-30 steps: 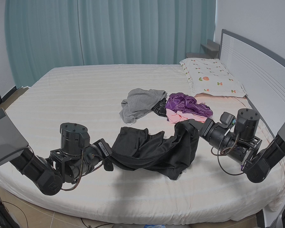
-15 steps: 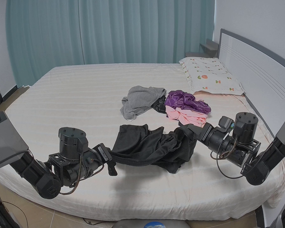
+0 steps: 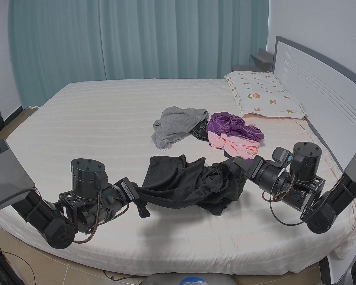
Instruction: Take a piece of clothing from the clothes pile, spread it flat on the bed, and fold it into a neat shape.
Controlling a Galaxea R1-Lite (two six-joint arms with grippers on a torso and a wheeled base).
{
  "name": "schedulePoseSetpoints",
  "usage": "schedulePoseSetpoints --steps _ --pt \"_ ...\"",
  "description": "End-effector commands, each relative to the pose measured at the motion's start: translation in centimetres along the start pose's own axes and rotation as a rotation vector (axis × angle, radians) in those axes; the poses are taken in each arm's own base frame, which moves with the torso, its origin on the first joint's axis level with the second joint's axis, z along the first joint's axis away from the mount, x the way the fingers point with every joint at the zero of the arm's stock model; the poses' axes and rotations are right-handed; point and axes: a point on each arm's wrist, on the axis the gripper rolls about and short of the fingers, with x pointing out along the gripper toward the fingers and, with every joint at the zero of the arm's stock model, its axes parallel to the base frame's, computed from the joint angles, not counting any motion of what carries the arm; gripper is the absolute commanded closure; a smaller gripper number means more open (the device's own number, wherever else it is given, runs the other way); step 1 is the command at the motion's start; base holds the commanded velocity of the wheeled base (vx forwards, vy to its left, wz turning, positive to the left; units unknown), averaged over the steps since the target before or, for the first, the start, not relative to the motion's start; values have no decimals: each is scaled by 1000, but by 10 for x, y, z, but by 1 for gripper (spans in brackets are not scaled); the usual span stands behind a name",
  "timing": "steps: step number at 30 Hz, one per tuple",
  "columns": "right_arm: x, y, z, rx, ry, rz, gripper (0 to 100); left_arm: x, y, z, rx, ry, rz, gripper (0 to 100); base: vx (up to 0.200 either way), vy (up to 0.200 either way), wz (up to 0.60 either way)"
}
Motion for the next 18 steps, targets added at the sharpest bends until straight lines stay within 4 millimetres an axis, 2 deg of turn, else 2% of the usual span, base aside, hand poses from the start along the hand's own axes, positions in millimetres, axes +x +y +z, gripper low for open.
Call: schedulePoseSetpoints --steps 1,18 --pt "-1 1 1 0 -6 2 100 -1 -1 1 -1 -7 -4 100 0 200 0" --pt "4 3 3 -121 -134 -113 100 -29 -14 20 22 -71 -62 100 0 200 0"
